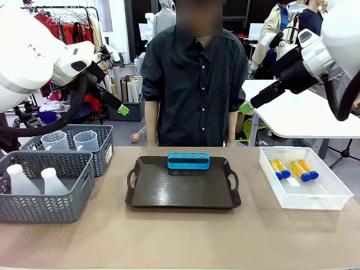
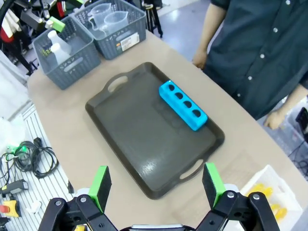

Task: Prepare the laboratory tools.
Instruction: Pick up one Large Measuring Cup and place it on the Handle tray.

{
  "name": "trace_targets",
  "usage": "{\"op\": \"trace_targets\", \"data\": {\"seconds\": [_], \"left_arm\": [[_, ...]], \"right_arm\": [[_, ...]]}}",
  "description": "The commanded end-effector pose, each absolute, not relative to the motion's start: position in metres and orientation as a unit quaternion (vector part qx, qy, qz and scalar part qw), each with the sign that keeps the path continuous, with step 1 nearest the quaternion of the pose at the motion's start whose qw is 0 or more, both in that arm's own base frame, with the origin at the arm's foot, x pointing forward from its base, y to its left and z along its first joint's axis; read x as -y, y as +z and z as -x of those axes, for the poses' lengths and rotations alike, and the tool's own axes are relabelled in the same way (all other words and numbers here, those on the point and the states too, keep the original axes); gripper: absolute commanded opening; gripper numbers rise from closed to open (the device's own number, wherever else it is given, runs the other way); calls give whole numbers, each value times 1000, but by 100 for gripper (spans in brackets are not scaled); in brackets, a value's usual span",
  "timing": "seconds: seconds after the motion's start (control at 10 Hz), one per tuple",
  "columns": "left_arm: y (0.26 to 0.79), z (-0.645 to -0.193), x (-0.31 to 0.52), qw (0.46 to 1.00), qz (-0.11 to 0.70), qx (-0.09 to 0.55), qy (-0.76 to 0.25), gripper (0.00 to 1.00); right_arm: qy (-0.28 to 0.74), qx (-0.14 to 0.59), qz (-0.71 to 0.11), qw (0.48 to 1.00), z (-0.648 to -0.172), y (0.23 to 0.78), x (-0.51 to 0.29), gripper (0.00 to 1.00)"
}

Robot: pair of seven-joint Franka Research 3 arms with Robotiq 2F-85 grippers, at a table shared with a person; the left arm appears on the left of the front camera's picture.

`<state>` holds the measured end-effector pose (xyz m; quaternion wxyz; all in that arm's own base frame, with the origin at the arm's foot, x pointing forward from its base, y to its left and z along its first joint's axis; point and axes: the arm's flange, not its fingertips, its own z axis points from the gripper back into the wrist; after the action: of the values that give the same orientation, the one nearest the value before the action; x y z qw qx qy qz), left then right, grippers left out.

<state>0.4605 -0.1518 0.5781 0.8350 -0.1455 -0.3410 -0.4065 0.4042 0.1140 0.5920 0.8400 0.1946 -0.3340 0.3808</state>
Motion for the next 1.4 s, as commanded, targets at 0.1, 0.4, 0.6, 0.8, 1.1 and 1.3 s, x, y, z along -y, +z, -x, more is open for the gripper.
{"op": "trace_targets", "data": {"seconds": [0.1,0.4,0.6,0.8,1.1,1.3], "left_arm": [[578,-460,148,833,154,342,-406,100],[578,-460,148,833,154,342,-406,100],[578,-460,148,833,154,342,-406,100],[587,-470,142,863,150,270,-399,100],[604,-507,104,905,96,180,-374,100],[590,-543,61,941,61,133,-304,100]], "right_arm": [[381,331,-195,841,-403,594,-113,100],[381,331,-195,841,-403,594,-113,100],[381,331,-195,841,-403,594,-113,100],[381,331,-195,841,-403,594,-113,100],[381,331,-195,841,-403,594,-113,100],[381,331,-195,841,-403,594,-113,100]]}}
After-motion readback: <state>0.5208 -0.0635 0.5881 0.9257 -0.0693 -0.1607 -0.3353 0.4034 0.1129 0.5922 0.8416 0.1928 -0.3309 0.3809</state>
